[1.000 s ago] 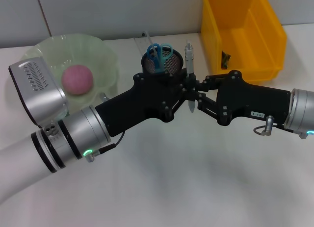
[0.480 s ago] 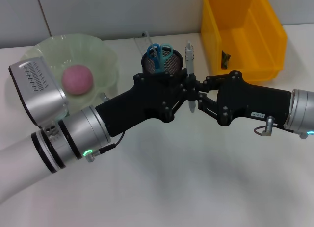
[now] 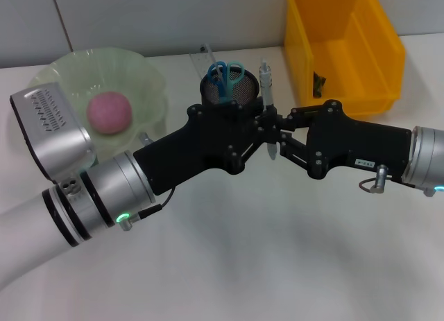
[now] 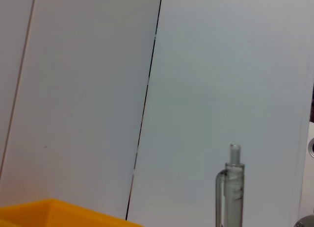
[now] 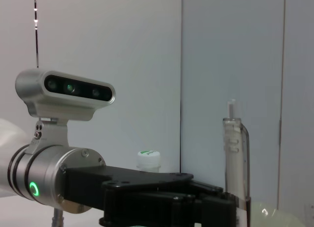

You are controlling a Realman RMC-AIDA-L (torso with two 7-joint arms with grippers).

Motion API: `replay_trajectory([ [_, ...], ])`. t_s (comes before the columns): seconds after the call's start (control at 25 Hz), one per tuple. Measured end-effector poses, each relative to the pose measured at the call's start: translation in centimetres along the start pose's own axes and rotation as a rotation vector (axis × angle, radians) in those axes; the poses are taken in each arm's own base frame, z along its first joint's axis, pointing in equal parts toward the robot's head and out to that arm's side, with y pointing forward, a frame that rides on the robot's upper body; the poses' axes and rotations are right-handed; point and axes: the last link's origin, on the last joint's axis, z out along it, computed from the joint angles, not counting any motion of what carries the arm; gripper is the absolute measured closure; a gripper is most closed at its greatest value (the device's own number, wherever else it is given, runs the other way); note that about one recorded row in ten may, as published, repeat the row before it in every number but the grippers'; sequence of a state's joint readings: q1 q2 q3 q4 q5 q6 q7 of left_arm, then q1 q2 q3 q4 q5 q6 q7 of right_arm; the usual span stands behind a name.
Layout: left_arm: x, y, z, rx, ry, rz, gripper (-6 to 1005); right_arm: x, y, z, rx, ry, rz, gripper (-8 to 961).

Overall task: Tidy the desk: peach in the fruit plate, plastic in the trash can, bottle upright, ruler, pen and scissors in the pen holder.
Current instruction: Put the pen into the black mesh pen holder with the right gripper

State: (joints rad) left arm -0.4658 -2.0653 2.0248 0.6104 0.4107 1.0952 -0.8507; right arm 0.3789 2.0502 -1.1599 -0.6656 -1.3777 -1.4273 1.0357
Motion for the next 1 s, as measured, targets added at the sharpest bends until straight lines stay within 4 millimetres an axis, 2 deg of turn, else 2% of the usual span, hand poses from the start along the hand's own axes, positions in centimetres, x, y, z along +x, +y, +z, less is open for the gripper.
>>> replay_trajectory([
  [0.28, 0.1, 0.1, 0.0, -0.005, 0.005, -0.002, 728, -0.1, -0.1, 0.0, -0.001, 0.000, -0.004, 799],
  [0.48, 0.2, 0.3, -0.3, -0.018, 0.020, -0.007, 536, -0.3, -0.6, -0.2, 0.032, -0.012, -0.004, 791],
  [0.72, 0.1, 0.6, -2.0, -0.008, 0.061, -0.019, 325, -0.9, -1.9, 0.0, 0.128, -0.064, -0.013, 783],
  [0.8, -0.4, 0.8, -3.1, -0.018, 0.043, -0.030, 326, -1.1, -2.5, 0.5, 0.156, -0.073, -0.002, 780],
  [0.88, -0.4, 0.8, -3.1, -0.018, 0.043, -0.030, 328, -1.2, -3.1, 1.0, 0.175, -0.073, 0.007, 777],
  [1.0, -1.3, 0.9, -4.2, -0.040, -0.024, -0.073, 330, -1.4, -4.0, 2.1, 0.198, -0.057, 0.006, 772],
])
